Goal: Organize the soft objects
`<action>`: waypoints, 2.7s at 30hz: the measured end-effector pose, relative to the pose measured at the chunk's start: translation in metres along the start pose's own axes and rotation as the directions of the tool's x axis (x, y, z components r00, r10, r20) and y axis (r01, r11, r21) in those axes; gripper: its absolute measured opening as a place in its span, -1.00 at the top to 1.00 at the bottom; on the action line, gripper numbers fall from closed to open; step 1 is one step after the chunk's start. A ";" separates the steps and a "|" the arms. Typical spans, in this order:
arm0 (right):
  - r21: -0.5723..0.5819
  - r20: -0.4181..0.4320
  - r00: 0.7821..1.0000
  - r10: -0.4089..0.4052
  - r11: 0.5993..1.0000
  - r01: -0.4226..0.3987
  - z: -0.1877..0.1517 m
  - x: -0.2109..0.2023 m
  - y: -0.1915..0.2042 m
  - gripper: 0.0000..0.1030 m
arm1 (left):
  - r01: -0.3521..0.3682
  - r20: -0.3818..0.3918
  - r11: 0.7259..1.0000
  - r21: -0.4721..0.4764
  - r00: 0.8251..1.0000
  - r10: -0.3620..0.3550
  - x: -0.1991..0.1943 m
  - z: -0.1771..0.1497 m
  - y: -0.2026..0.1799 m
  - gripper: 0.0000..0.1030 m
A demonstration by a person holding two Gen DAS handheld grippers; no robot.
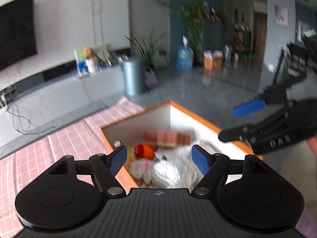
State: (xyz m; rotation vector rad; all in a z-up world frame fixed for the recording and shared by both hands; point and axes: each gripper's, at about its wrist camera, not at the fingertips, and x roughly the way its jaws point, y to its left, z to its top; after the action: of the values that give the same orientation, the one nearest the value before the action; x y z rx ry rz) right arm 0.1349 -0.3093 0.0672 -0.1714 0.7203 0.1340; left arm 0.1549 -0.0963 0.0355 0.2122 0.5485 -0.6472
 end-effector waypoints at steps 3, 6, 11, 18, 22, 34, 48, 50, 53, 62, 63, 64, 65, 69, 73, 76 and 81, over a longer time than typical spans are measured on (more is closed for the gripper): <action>-0.004 0.076 0.996 -0.049 0.999 0.050 -0.005 -0.013 0.013 -0.28 | -0.017 0.075 0.998 -0.056 0.997 0.021 -0.013 -0.001 0.004 -0.67; 0.032 0.139 0.987 -0.074 0.997 0.071 -0.012 -0.024 0.024 -0.37 | -0.046 0.138 0.993 -0.109 0.989 0.061 -0.027 -0.005 0.007 -0.67; 0.126 0.228 0.968 -0.103 0.989 0.076 -0.028 -0.037 0.042 -0.53 | -0.107 0.243 0.980 -0.167 0.959 0.146 -0.048 -0.017 0.009 -0.69; 0.202 0.347 0.921 -0.179 0.973 0.113 -0.057 -0.046 0.076 -0.69 | -0.151 0.286 0.959 -0.241 0.933 0.218 -0.064 -0.039 0.010 -0.70; 0.225 0.348 0.916 -0.200 0.966 0.125 -0.073 -0.043 0.086 -0.75 | -0.213 0.292 0.939 -0.269 0.911 0.290 -0.073 -0.059 0.007 -0.76; 0.241 0.366 0.904 -0.221 0.961 0.137 -0.103 -0.031 0.103 -0.90 | -0.362 0.237 0.900 -0.241 0.878 0.416 -0.074 -0.087 -0.003 -0.80; 0.228 0.313 0.929 -0.195 0.965 0.126 -0.117 -0.007 0.108 -0.95 | -0.397 0.151 0.871 -0.289 0.880 0.451 -0.065 -0.113 -0.003 -0.92; 0.229 0.299 0.933 -0.198 0.965 0.131 -0.118 -0.004 0.108 -0.95 | -0.397 0.132 0.865 -0.307 0.882 0.451 -0.064 -0.114 -0.001 -0.92; 0.243 0.276 0.941 -0.197 0.961 0.130 -0.120 0.000 0.107 -0.95 | -0.395 0.113 0.861 -0.320 0.887 0.448 -0.064 -0.114 0.001 -0.92; 0.226 0.268 0.941 -0.208 0.963 0.148 -0.122 0.000 0.112 -0.95 | -0.401 0.067 0.859 -0.317 0.894 0.442 -0.062 -0.121 -0.003 -0.92; 0.225 0.270 0.940 -0.209 0.963 0.149 -0.121 -0.001 0.112 -0.95 | -0.403 0.066 0.861 -0.312 0.894 0.442 -0.062 -0.121 -0.003 -0.92; 0.225 0.272 0.939 -0.208 0.963 0.149 -0.122 -0.001 0.112 -0.95 | -0.407 0.064 0.860 -0.307 0.893 0.445 -0.062 -0.121 -0.005 -0.92; 0.223 0.272 0.940 -0.207 0.964 0.148 -0.122 -0.001 0.113 -0.95 | -0.410 0.064 0.860 -0.304 0.892 0.448 -0.063 -0.121 -0.005 -0.92; 0.219 0.271 0.941 -0.204 0.965 0.146 -0.122 -0.002 0.113 -0.95 | -0.411 0.060 0.861 -0.299 0.893 0.447 -0.064 -0.120 -0.007 -0.92; 0.211 0.276 0.939 -0.203 0.966 0.147 -0.122 -0.003 0.115 -0.95 | -0.412 0.058 0.864 -0.290 0.893 0.446 -0.064 -0.118 -0.008 -0.92; 0.210 0.276 0.940 -0.202 0.967 0.146 -0.122 -0.003 0.115 -0.95 | -0.414 0.057 0.864 -0.286 0.893 0.446 -0.064 -0.118 -0.009 -0.92; 0.210 0.277 0.940 -0.201 0.967 0.146 -0.122 -0.003 0.115 -0.95 | -0.416 0.056 0.863 -0.287 0.892 0.448 -0.064 -0.118 -0.009 -0.92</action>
State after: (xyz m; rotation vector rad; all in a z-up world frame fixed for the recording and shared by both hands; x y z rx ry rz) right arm 0.0334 -0.2214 -0.0334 -0.0333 0.4118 -0.0775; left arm 0.0577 -0.0289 -0.0285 0.0349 0.4446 -0.1393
